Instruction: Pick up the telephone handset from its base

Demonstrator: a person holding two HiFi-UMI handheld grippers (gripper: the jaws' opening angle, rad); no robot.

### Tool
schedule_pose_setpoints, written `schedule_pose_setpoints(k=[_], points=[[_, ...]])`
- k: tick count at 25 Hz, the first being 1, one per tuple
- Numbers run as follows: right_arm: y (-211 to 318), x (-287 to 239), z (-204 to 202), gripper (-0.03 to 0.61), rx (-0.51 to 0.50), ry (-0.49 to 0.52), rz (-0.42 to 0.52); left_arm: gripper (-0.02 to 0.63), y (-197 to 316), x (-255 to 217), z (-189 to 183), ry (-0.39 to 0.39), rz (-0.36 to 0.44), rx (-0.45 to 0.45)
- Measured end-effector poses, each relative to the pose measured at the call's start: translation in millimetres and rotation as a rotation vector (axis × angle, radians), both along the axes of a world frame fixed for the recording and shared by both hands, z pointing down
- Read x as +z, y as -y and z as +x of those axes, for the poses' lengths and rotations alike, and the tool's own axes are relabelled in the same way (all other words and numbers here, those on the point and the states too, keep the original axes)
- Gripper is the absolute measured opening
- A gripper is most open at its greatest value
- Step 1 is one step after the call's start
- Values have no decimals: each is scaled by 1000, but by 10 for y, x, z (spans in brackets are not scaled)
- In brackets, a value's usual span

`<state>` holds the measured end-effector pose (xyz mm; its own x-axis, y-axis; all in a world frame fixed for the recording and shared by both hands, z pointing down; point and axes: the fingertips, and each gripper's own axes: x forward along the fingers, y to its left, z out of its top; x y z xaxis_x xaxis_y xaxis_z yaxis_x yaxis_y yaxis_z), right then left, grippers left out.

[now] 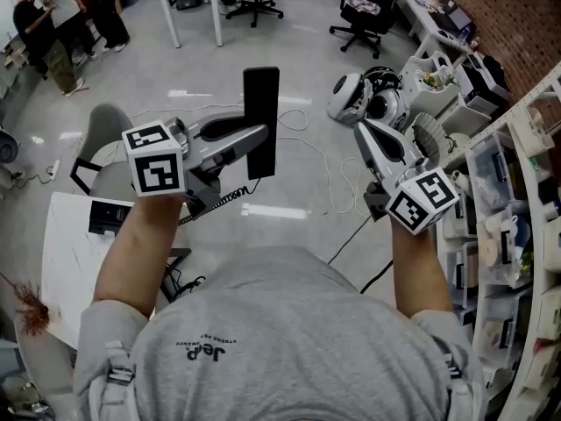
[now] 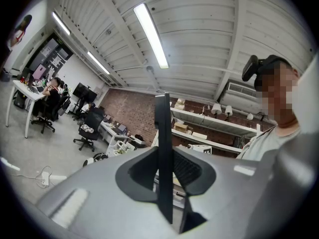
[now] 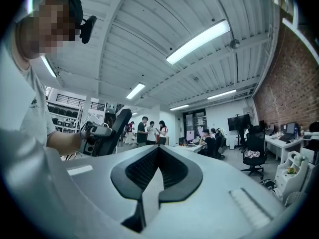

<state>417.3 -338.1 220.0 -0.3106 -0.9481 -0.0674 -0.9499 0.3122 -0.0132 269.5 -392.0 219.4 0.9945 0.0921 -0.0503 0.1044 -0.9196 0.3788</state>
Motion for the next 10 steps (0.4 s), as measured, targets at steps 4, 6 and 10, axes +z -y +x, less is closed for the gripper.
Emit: schedule_pose_setpoints(k=[4,6,10], points=[[24,32,-50,3,-5,-9,-1,138,20,32,-46,-3,-2,1],[37,11,-48,3,-3,-5,-2,138,34,22,-38,-1,-2,1],[44,-38,42,2,-6,20,4,138,38,-60,43,2,0,1]])
